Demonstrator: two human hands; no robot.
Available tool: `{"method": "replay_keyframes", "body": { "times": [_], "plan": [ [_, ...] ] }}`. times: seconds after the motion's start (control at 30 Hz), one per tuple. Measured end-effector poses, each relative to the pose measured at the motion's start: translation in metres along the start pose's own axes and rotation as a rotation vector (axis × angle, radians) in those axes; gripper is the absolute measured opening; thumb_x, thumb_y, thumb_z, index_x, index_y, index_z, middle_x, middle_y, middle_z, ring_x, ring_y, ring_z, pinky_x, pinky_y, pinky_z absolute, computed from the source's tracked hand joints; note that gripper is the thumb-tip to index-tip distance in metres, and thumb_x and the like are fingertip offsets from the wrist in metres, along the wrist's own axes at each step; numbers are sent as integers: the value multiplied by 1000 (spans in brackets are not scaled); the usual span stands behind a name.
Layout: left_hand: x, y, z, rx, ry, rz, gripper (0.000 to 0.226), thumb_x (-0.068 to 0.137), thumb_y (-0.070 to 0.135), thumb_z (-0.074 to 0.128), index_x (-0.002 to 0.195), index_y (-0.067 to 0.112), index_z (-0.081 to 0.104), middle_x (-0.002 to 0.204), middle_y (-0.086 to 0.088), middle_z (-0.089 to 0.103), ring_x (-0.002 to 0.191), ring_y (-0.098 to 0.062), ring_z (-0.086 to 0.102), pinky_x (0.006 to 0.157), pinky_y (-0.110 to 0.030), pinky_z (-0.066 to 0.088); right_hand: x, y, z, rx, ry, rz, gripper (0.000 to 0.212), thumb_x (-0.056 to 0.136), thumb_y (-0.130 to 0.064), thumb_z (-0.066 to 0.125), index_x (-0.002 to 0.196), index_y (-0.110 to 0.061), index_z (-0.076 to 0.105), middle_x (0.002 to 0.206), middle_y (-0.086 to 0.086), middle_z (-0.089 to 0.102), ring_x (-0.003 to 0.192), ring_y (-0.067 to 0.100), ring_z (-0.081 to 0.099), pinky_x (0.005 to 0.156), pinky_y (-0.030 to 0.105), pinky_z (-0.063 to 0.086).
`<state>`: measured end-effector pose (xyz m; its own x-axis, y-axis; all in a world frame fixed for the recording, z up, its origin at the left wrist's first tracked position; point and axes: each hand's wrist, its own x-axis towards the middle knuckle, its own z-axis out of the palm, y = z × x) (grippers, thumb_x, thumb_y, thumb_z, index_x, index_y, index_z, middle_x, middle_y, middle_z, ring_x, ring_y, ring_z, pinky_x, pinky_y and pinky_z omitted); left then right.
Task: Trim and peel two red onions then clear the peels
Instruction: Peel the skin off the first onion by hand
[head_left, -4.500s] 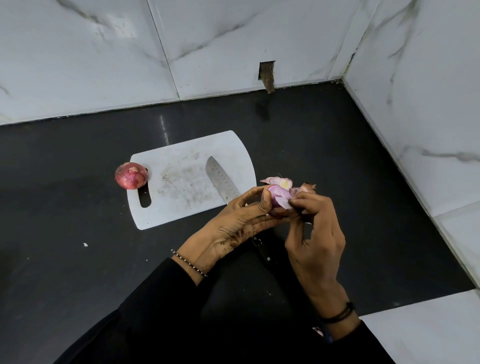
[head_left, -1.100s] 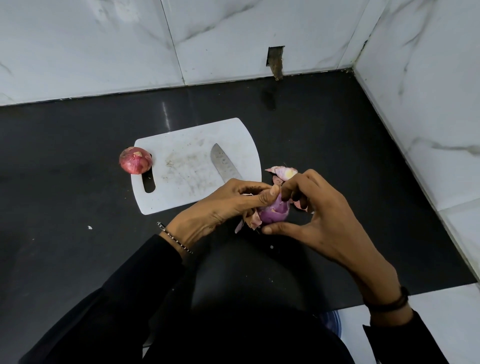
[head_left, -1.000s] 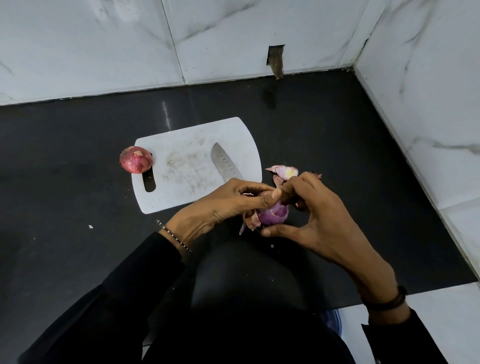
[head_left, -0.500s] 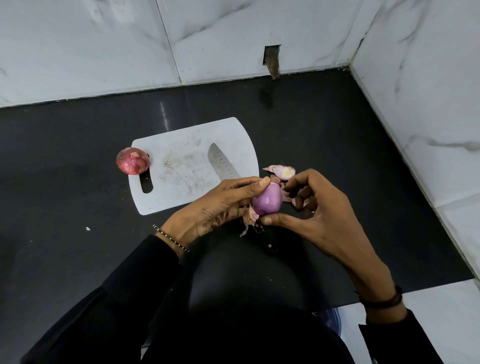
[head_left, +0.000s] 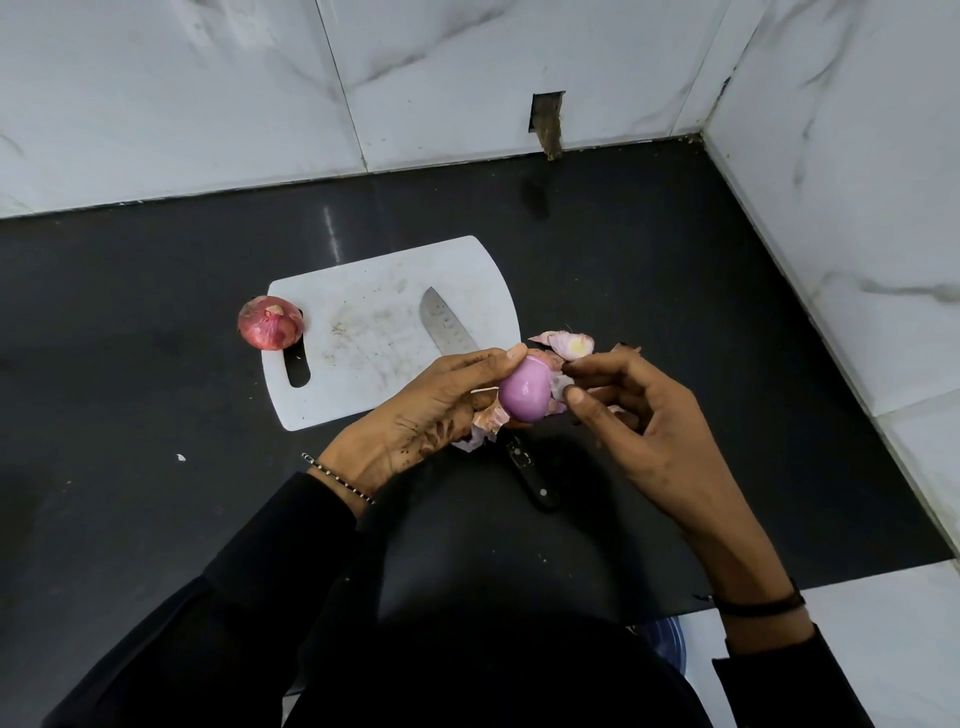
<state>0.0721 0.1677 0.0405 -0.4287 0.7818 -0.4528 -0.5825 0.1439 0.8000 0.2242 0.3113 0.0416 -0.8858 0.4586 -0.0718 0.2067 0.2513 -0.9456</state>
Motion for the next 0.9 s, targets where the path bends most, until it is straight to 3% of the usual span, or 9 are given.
{"method": "replay_keyframes", "body": {
  "times": [0.17, 0.3, 0.4, 0.5, 0.63, 0.73, 0.9],
  "plan": [
    [-1, 1, 2, -100, 65, 44, 37, 98, 12, 55, 74, 21, 82, 86, 0, 78, 82, -17, 75, 81, -39, 58, 1, 2, -2, -3, 116, 65, 20, 91, -24, 68, 110, -31, 68, 103, -17, 70, 91, 10, 69, 76, 30, 58],
    [1, 2, 0, -164, 124, 23, 8, 96, 16, 59, 101, 13, 65, 91, -8, 77, 89, -29, 70, 79, -45, 57, 2, 9, -4, -61, 227, 122, 18, 91, -27, 69, 108, -32, 69, 110, -14, 70, 90, 10, 69, 78, 30, 57],
    [4, 0, -4, -162, 96, 3, 19, 97, 23, 58, 113, 14, 62, 102, -14, 76, 90, -31, 72, 79, -45, 60, 2, 13, -2, -168, 221, 114, 16, 94, -30, 66, 109, -34, 69, 110, -18, 68, 91, -1, 65, 79, 14, 51],
    [5, 0, -4, -154, 92, -3, 41, 91, 35, 60, 124, 11, 55, 100, -17, 74, 85, -29, 73, 79, -44, 62, 1, 12, 3, -253, 228, 75, 14, 97, -30, 62, 109, -32, 69, 107, -23, 62, 94, -14, 58, 74, 0, 41],
    [7, 0, -3, -106, 89, -43, 50, 78, 47, 63, 112, 11, 61, 93, -17, 75, 83, -28, 73, 78, -37, 62, -1, 5, 11, -202, 238, 51, 8, 95, -36, 63, 101, -35, 68, 100, -21, 66, 93, -6, 61, 71, 7, 46],
    [10, 0, -1, -106, 126, -36, 50, 78, 48, 65, 111, 11, 61, 95, -20, 72, 87, -32, 67, 72, -33, 61, -3, -1, 16, -138, 166, 65, 19, 89, -52, 60, 96, -38, 69, 95, -25, 68, 92, -2, 63, 72, 13, 49],
    [9, 0, 3, -55, 114, 30, 45, 84, 49, 61, 112, 13, 63, 90, -11, 76, 77, -21, 72, 70, -29, 62, -3, -4, 26, -91, 102, 70, 32, 82, -63, 60, 93, -36, 72, 93, -19, 70, 86, 5, 66, 72, 25, 53]
  ]
}}
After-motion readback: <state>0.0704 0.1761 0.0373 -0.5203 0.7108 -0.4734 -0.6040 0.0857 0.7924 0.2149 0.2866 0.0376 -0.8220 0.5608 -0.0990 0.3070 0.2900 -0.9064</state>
